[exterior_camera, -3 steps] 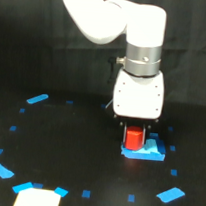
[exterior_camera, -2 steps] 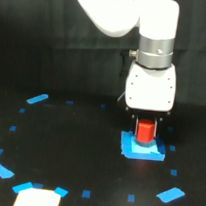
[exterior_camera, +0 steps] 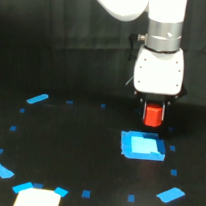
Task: Pick up the red object from the table
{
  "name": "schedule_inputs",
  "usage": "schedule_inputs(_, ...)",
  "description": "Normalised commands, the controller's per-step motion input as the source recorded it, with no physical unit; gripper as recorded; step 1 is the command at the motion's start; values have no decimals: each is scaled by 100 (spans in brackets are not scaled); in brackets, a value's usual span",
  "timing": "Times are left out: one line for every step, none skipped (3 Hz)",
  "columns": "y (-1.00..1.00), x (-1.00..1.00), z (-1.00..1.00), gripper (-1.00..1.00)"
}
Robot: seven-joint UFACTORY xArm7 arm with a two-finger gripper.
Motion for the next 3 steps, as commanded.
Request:
schedule_inputs(78, 9, 100, -100)
schedule_inputs(21, 8, 100, -100)
schedule_inputs(24, -17, 95, -100)
